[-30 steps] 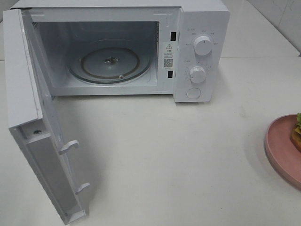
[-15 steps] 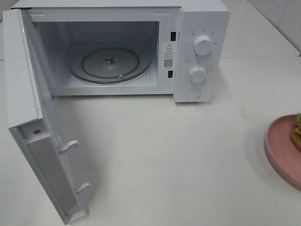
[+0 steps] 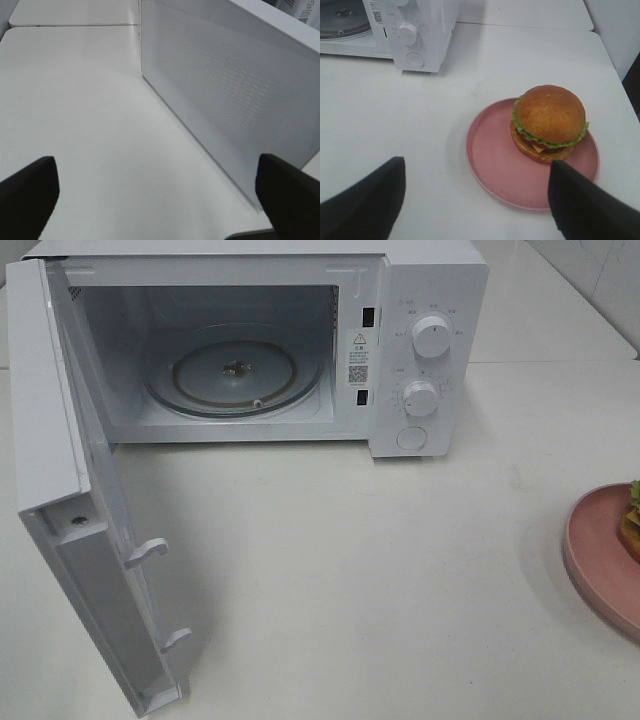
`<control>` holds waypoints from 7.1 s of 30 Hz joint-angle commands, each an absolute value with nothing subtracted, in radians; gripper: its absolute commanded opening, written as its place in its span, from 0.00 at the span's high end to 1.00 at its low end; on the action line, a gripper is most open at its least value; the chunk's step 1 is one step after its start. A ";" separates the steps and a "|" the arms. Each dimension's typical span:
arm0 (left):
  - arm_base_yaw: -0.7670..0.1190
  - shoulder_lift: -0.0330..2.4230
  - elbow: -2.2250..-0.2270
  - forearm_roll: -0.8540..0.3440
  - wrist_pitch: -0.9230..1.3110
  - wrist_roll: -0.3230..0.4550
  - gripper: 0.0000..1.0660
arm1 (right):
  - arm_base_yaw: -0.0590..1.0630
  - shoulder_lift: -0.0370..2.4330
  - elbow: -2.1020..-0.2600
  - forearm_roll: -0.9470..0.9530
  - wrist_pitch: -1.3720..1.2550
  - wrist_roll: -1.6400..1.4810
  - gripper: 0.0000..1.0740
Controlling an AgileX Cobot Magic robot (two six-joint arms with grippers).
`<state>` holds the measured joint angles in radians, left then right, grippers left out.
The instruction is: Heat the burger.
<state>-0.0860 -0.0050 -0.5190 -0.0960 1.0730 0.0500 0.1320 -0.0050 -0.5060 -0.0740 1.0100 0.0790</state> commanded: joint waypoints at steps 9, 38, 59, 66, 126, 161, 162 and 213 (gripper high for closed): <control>-0.086 0.046 -0.539 -0.105 1.039 0.042 0.09 | 0.128 -0.030 -0.501 -0.076 0.997 0.071 0.29; -0.086 0.625 -0.555 -0.102 0.429 0.178 1.00 | 0.128 -0.030 -0.501 -0.076 0.997 0.071 0.29; -0.089 0.963 -0.213 -0.093 -0.452 0.096 1.00 | 0.128 -0.030 -0.501 -0.076 0.997 0.070 0.29; -0.089 1.093 -0.213 0.096 -0.574 -0.046 1.00 | 0.128 -0.030 -0.501 -0.076 0.997 0.070 0.29; -0.616 1.820 -0.718 -0.060 -0.878 -0.155 1.00 | 0.128 -0.030 -0.501 -0.076 0.997 0.071 0.29; -0.606 1.989 -1.117 -0.031 -0.643 -0.132 1.00 | 0.128 -0.030 -0.501 -0.076 0.997 0.071 0.29; -0.606 1.989 -1.117 -0.031 -0.643 -0.132 1.00 | 0.128 -0.030 -0.501 -0.076 0.997 0.071 0.29; -0.187 0.919 -0.866 0.076 1.226 -0.111 0.06 | 0.128 -0.030 -0.501 -0.076 0.997 0.071 0.29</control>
